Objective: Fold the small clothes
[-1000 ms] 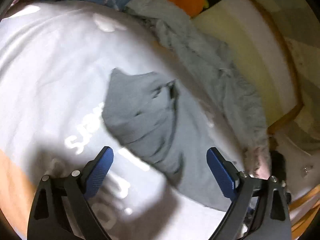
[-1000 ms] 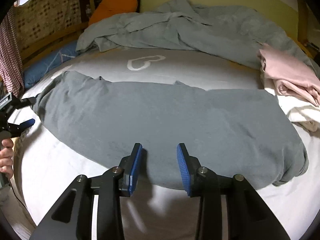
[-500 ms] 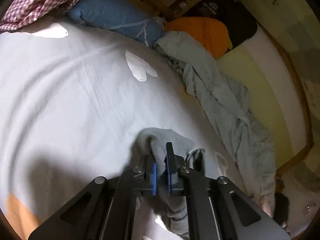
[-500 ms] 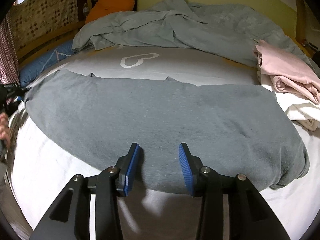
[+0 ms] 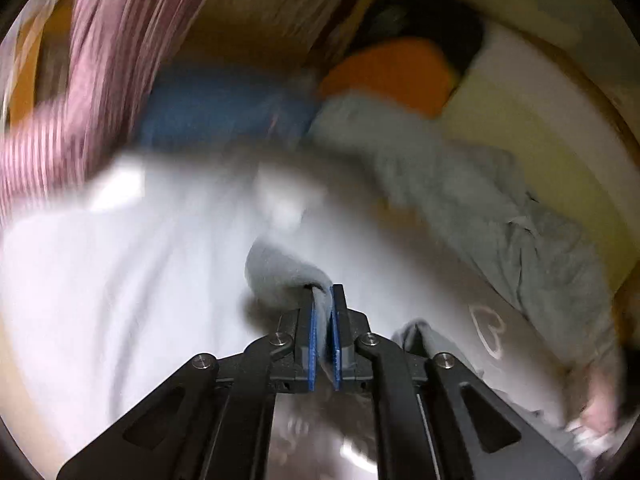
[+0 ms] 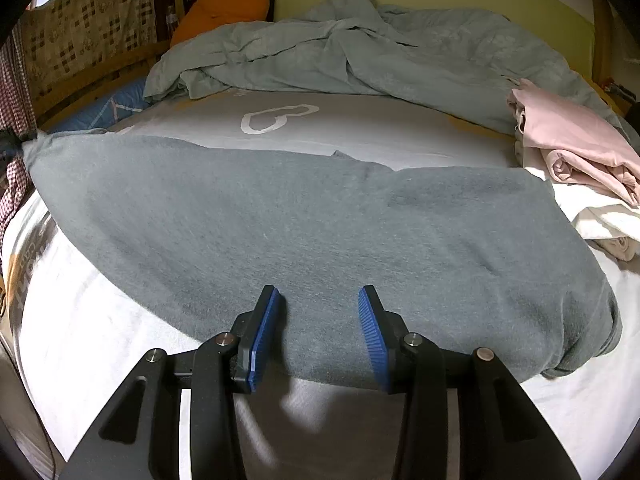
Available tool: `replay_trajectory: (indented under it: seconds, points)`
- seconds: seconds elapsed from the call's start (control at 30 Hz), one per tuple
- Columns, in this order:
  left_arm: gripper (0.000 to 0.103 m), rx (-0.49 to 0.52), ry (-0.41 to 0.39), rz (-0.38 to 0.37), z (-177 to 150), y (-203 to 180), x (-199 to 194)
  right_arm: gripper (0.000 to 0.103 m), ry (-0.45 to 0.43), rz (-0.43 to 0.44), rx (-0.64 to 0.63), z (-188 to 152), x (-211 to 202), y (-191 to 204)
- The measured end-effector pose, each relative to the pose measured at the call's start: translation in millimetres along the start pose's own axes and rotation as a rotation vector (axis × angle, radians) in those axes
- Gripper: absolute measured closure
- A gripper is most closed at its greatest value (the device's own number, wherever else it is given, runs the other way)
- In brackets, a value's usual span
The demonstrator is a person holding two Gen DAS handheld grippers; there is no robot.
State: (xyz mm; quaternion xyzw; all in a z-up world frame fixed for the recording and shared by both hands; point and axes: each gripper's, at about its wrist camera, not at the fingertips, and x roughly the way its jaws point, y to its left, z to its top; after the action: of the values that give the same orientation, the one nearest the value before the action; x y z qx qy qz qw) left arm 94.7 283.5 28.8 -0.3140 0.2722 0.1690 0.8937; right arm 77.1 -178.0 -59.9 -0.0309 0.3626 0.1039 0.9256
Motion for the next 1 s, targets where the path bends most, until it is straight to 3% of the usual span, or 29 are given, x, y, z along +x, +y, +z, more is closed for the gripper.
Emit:
replay_trajectory:
  seconds: [0.03, 0.1, 0.17, 0.23, 0.37, 0.4, 0.43, 0.47, 0.5, 0.57, 0.67, 0.73, 0.83, 0.87, 0.9, 0.93, 0.97, 1.0]
  points:
    - [0.093, -0.099, 0.066, 0.011, -3, 21, 12, 0.061, -0.001, 0.000, 0.000, 0, 0, 0]
    - [0.063, -0.248, 0.138, -0.007, -8, 52, 26, 0.060, 0.000, 0.001, 0.000, 0, 0, -1]
    - [0.058, -0.373, 0.196, -0.094, -12, 78, 34, 0.060, 0.000, 0.000, 0.000, 0, 0, 0]
    - [0.053, -0.353, 0.240, -0.157, -11, 76, 42, 0.060, -0.002, -0.006, -0.004, 0, 0, 0]
    - [0.041, -0.322, 0.209, -0.192, 0, 65, 56, 0.060, -0.005, -0.014, -0.010, -1, -1, 1]
    - [0.049, -0.303, 0.206, -0.184, 3, 61, 60, 0.060, -0.006, -0.014, -0.010, -1, -1, 1]
    - [0.066, -0.269, 0.199, -0.167, 4, 53, 64, 0.060, -0.006, -0.013, -0.010, 0, -1, 1]
    - [0.095, -0.246, 0.206, -0.185, 5, 49, 65, 0.060, -0.006, -0.012, -0.010, -1, -1, 1]
    - [0.098, -0.236, 0.209, -0.225, 4, 48, 63, 0.060, -0.007, -0.012, -0.009, -1, -1, 1]
    - [0.098, -0.177, 0.142, -0.341, 3, 27, 42, 0.060, -0.006, -0.012, -0.010, -1, -1, 1]
    - [0.098, 0.075, 0.064, -0.474, -3, -42, 6, 0.060, -0.007, -0.014, -0.011, -1, -1, 1]
    - [0.098, 0.201, 0.126, -0.578, -29, -91, -11, 0.060, -0.008, -0.013, -0.012, -1, -1, 0]
    - [0.097, 0.365, 0.254, -0.625, -91, -145, -14, 0.060, -0.010, -0.009, -0.007, -1, -2, -2]
    - [0.089, 0.410, 0.287, -0.624, -110, -155, -12, 0.060, -0.010, -0.004, -0.002, 0, -3, -3]
    - [0.066, 0.465, 0.334, -0.605, -130, -164, -7, 0.060, -0.010, 0.000, 0.002, 0, -3, -4]
    - [0.052, 0.512, 0.376, -0.572, -145, -169, -1, 0.060, -0.011, 0.006, 0.008, 0, -4, -5]
    - [0.041, 0.534, 0.395, -0.554, -153, -171, 2, 0.060, -0.012, 0.011, 0.013, 1, -5, -6]
    - [0.042, 0.547, 0.403, -0.560, -157, -170, 2, 0.058, -0.014, 0.018, 0.018, 1, -5, -7]
